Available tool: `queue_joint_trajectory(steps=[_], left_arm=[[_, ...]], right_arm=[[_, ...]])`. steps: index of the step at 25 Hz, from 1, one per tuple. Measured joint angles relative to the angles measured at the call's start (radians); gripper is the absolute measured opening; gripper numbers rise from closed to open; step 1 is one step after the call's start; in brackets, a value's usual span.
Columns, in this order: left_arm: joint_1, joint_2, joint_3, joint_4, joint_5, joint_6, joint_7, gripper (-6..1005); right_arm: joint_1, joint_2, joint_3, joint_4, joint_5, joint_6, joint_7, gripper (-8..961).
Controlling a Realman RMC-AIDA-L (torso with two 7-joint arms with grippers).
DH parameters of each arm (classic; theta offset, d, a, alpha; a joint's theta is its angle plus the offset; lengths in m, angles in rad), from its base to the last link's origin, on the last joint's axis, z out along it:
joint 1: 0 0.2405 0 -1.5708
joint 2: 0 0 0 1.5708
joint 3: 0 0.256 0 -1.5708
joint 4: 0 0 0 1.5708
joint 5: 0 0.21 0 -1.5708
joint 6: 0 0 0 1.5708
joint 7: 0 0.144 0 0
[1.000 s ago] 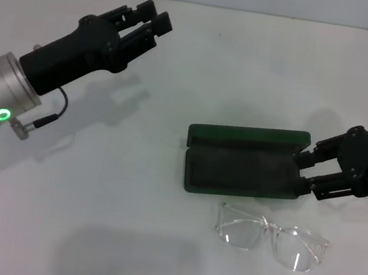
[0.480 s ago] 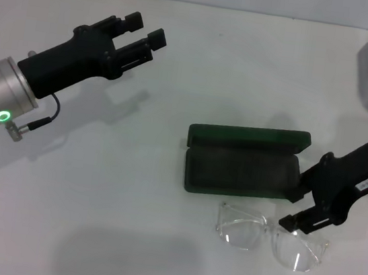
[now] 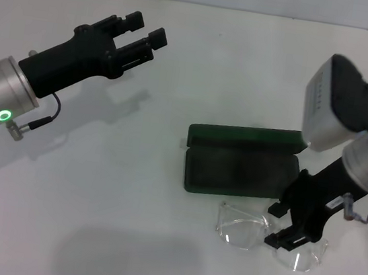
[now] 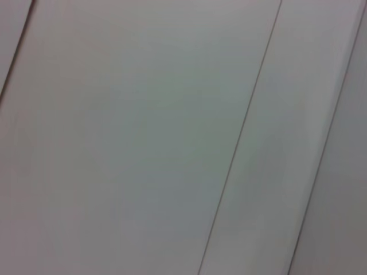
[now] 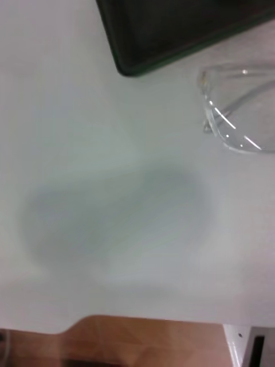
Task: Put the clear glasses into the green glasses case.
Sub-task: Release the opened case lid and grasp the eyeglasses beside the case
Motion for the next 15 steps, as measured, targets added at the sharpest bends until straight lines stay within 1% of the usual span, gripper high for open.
queue_joint_trajectory(steps=[5,15], left_arm=[[-0.001,0.000,0.000,0.000,0.000,0.000,0.001,684],[-0.004,-0.002,0.000,0.000,0.008,0.002,0.008,684]], right_arm=[[0.003,0.000,-0.075,-0.002,0.003,0.047,0.048,503],[0.004,-0.001,-0.102,-0.001,0.028,0.070,0.076,480]])
